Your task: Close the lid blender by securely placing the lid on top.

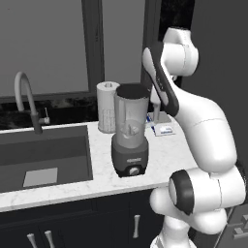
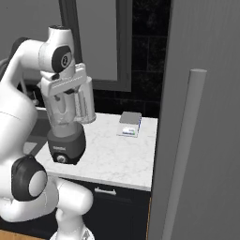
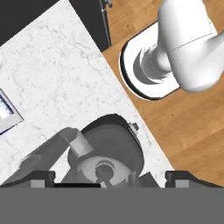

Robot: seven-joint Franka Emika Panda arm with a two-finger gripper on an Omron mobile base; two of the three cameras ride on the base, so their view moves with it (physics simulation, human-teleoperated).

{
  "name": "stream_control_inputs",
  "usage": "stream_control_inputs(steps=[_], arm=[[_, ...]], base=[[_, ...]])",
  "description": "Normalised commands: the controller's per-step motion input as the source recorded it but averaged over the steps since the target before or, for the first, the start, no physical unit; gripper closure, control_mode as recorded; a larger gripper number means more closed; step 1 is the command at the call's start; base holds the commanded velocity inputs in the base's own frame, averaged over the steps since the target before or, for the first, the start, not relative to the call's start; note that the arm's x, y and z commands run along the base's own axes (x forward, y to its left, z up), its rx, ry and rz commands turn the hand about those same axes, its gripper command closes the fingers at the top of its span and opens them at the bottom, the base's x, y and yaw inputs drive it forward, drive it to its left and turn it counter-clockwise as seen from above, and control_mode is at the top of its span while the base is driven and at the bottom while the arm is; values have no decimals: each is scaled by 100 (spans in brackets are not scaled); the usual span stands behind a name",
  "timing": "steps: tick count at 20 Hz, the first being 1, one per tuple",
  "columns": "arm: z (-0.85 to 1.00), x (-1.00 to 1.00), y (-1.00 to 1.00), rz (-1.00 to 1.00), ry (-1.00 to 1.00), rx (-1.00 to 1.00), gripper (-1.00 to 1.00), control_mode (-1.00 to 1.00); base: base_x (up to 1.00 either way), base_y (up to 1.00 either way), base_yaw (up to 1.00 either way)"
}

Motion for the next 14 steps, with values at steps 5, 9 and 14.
stream_control_inputs(steps=[5,9,14], arm=[[0,-87,-36,-23,-7,0,-100,-100],[0,-81,-28,-23,-16,0,-100,-100],[19,-67,-28,-23,-8,0,-100,-100]], base=[[0,0,0],[0,0,0],[0,0,0]])
